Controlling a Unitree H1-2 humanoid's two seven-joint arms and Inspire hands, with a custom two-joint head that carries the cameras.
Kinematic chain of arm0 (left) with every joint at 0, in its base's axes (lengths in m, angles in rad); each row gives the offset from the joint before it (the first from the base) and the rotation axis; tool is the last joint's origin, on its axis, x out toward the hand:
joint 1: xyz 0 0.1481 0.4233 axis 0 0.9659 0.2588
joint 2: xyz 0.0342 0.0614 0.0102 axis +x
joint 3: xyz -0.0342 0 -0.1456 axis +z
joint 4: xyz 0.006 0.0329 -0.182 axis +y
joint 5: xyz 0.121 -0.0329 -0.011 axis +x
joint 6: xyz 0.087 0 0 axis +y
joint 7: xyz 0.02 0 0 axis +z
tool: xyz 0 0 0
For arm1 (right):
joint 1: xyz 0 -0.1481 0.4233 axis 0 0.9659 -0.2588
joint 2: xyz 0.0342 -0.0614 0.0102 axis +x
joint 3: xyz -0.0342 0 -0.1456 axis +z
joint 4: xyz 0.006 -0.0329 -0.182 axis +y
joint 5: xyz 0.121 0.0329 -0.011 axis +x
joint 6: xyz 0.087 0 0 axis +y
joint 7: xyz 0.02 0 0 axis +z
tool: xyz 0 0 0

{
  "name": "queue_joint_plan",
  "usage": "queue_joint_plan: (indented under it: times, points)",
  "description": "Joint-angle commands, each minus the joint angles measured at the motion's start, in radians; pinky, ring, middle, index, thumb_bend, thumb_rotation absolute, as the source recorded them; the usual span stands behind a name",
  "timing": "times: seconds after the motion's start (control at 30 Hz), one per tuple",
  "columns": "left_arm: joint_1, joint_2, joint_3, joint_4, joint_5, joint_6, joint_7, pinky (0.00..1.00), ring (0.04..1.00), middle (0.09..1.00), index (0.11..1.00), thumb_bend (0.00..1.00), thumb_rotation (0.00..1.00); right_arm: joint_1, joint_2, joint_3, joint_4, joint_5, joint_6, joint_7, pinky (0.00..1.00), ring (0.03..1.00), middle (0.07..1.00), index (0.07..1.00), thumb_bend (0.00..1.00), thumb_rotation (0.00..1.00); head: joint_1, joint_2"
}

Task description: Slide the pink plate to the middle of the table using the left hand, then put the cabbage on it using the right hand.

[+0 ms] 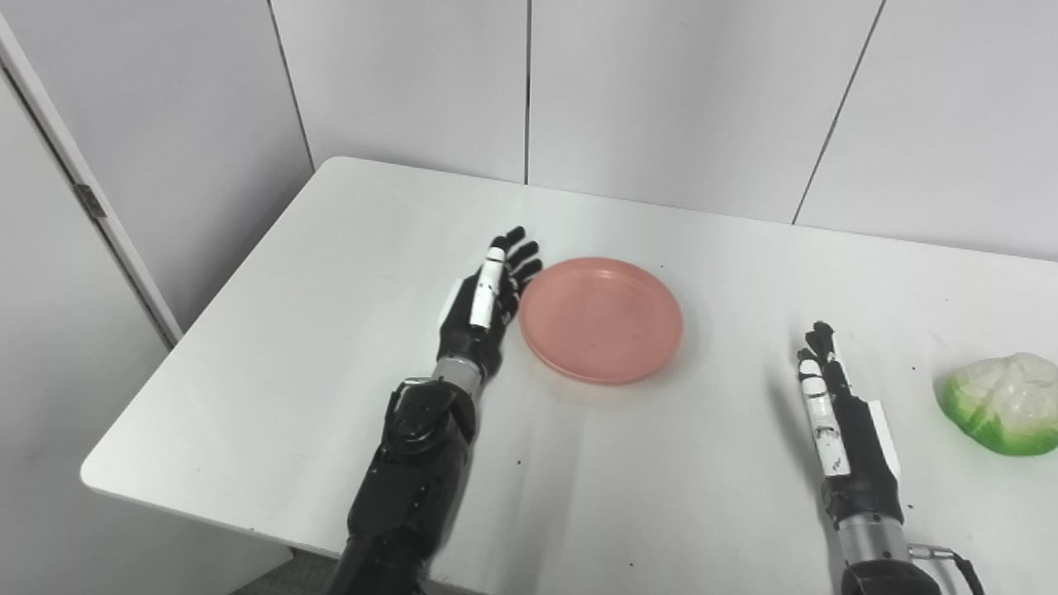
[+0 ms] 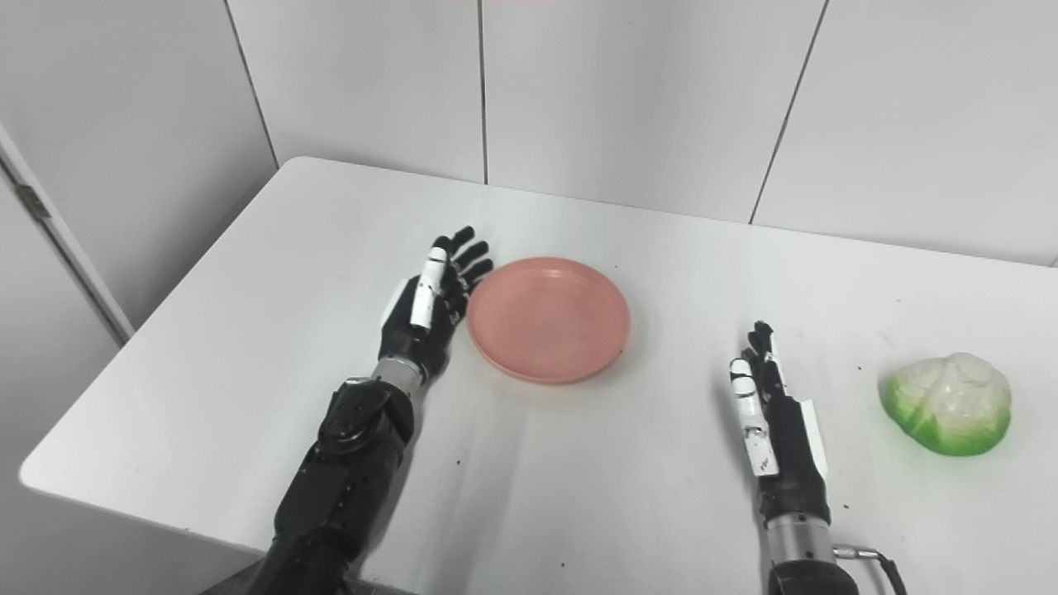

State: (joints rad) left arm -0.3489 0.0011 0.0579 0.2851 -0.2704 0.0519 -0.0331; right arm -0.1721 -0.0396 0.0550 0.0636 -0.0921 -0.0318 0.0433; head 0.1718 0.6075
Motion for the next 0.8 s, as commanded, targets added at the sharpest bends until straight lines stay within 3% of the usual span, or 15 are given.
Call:
queue_joint_plan:
  times: [0.0,0.53,0.77]
  points:
    - [-0.003,-0.01,-0.021,-0.044,0.014,0.016,-0.024,0.94,0.895,0.897,0.9,0.44,1.0,-0.014,0.013,0.009,0.006,-0.005,-0.058,-0.012,0.97,0.962,0.98,0.995,0.22,1.0,-0.011,0.001]
    - [0.048,-0.05,-0.127,-0.17,0.05,0.103,-0.071,0.96,0.907,0.904,0.901,0.46,1.0,-0.016,0.049,0.021,0.015,-0.049,-0.03,-0.051,0.97,0.972,0.975,0.974,0.31,1.0,-0.138,0.018]
    - [0.054,-0.065,-0.15,-0.195,0.042,0.132,-0.091,0.97,0.906,0.899,0.9,0.46,1.0,-0.018,0.072,0.022,0.018,-0.055,-0.023,-0.068,0.97,0.972,0.971,0.965,0.29,1.0,-0.182,0.026]
